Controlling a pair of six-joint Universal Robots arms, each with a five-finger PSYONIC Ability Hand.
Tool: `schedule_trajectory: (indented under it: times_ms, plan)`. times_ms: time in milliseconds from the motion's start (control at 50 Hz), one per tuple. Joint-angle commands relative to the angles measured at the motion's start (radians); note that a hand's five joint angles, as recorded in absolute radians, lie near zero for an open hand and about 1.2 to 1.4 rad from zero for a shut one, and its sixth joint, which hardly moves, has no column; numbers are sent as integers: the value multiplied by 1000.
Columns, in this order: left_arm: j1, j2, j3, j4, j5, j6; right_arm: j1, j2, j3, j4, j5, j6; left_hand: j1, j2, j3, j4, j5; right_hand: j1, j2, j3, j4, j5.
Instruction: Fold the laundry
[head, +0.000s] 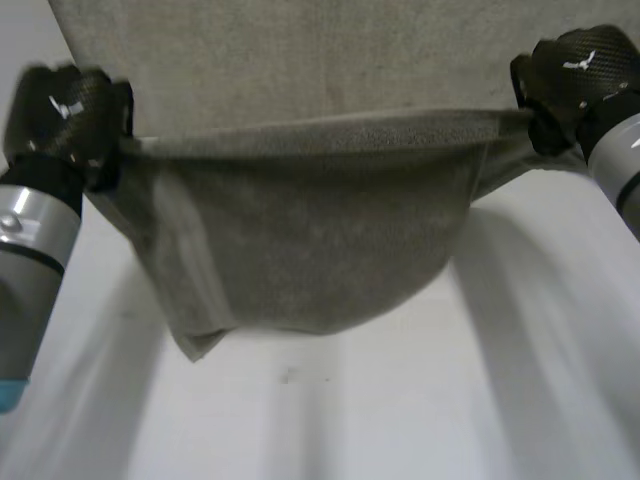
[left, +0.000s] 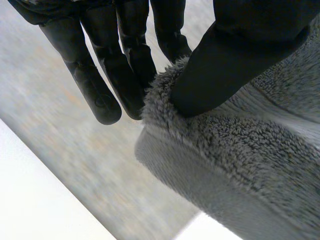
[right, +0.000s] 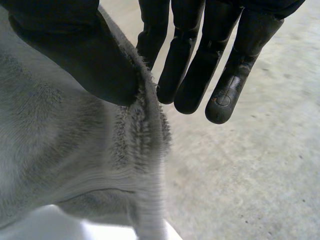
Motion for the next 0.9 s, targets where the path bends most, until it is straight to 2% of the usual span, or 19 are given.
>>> schedule_trajectory:
  times_ms: [20,100,180,320,360,380,420,440,460,480,500,520,560,620,640,700,740,860,900]
  plan:
    - [-20,-69,-72,-130,59,-4,25,12,-14,292,-32,-209,216,179,180,178,188,463,226,218,206,243]
    - [-26,-166,-66,-183,84,-10,80,119,-32,375,-15,-269,216,179,180,178,188,463,226,218,206,243]
    - [-26,-227,-32,-187,85,-2,89,176,-49,386,-4,-323,216,179,180,178,188,463,226,218,206,243]
    - [-20,-365,187,-171,84,3,88,311,-209,303,56,-403,216,179,180,178,188,463,226,218,206,243]
    - [-25,-416,377,-138,72,-11,94,383,-361,155,103,-407,216,179,180,178,188,463,226,218,206,243]
    - [-25,-416,378,-137,71,-11,94,384,-362,154,103,-407,216,179,180,178,188,463,226,218,206,243]
    - [-32,-447,573,-61,46,-37,94,423,-487,-91,120,-403,216,179,180,178,188,463,226,218,206,243]
    - [-32,-447,574,-61,45,-37,94,423,-488,-93,120,-403,216,179,180,178,188,463,226,218,206,243]
    - [-38,-454,662,3,26,-59,95,425,-517,-232,119,-401,216,179,180,178,188,463,226,218,206,243]
    - [-39,-454,663,4,25,-59,99,417,-520,-367,116,-403,216,179,180,178,188,463,226,218,206,243]
    - [-43,-457,733,78,4,-80,99,417,-520,-369,116,-403,216,179,180,178,188,463,226,218,206,243]
    - [-46,-457,782,146,-19,-98,100,404,-515,-477,114,-403,216,179,180,178,188,463,226,218,206,243]
    - [-49,-456,810,196,-37,-106,102,387,-500,-543,108,-406,216,179,180,178,188,463,226,218,206,243]
    - [-49,-447,810,240,-53,-116,102,353,-457,-541,56,-403,216,179,180,178,188,463,226,218,206,243]
    - [-49,-447,810,240,-53,-116,102,338,-422,-513,16,-401,216,179,180,178,188,463,226,218,206,243]
    - [-49,-434,740,198,-54,-119,95,324,-385,-467,-24,-401,216,179,180,178,188,463,226,218,206,243]
    - [-39,-408,602,160,-47,-126,91,310,-325,-359,-70,-403,216,179,180,178,188,463,226,218,206,243]
    - [-20,-399,372,151,-33,-143,89,327,-239,-166,-93,-411,216,179,180,178,188,463,226,218,206,243]
    - [6,-402,219,155,11,-142,79,360,-171,-59,-108,-407,216,179,180,178,188,463,226,218,206,243]
